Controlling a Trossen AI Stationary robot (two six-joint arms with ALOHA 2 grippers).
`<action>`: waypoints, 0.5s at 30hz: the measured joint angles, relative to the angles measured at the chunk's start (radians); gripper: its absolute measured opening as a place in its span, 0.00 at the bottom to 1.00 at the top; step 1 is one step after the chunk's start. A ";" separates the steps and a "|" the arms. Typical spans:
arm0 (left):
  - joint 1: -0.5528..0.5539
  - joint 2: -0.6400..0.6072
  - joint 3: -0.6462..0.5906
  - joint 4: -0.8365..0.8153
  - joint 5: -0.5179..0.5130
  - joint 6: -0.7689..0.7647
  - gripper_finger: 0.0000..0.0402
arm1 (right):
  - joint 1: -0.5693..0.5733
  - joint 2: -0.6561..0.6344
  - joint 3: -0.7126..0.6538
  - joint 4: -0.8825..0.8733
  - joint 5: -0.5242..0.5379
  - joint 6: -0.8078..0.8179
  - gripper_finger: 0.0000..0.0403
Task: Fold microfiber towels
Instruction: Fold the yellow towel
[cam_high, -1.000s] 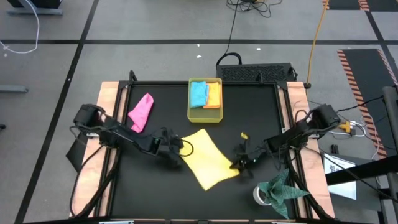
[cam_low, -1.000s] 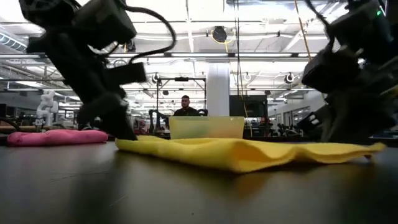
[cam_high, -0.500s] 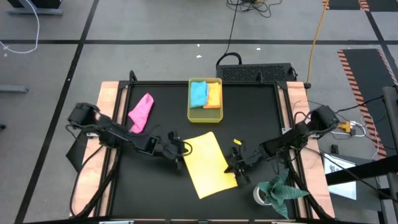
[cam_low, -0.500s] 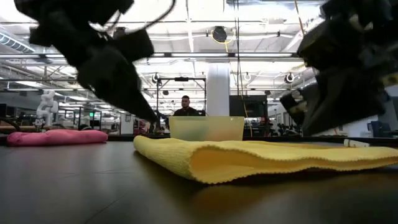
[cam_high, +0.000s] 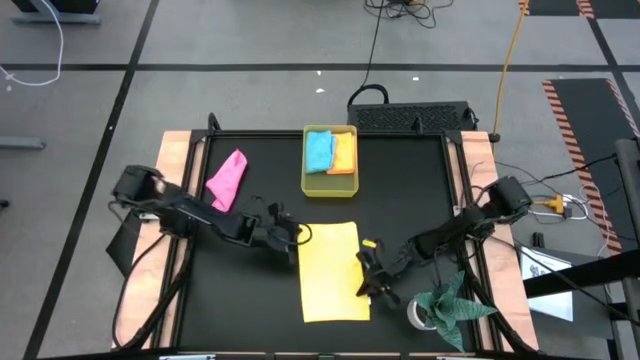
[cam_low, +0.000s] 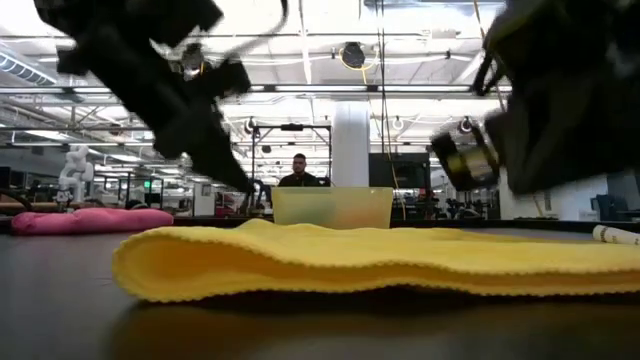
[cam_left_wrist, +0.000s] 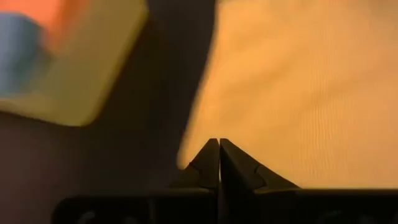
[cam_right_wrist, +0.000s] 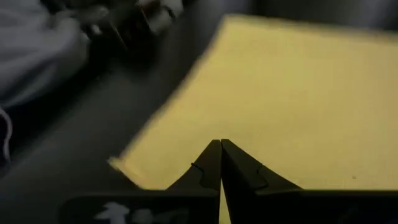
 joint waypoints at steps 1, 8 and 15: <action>-0.004 -0.030 -0.001 -0.004 -0.007 0.000 0.05 | 0.002 -0.016 0.003 0.006 0.004 -0.010 0.00; -0.076 -0.096 0.001 0.050 0.045 0.011 0.05 | 0.009 -0.092 -0.006 -0.020 0.083 -0.016 0.00; -0.160 0.066 0.002 0.266 0.130 0.015 0.05 | -0.011 -0.045 -0.008 -0.029 0.273 -0.010 0.03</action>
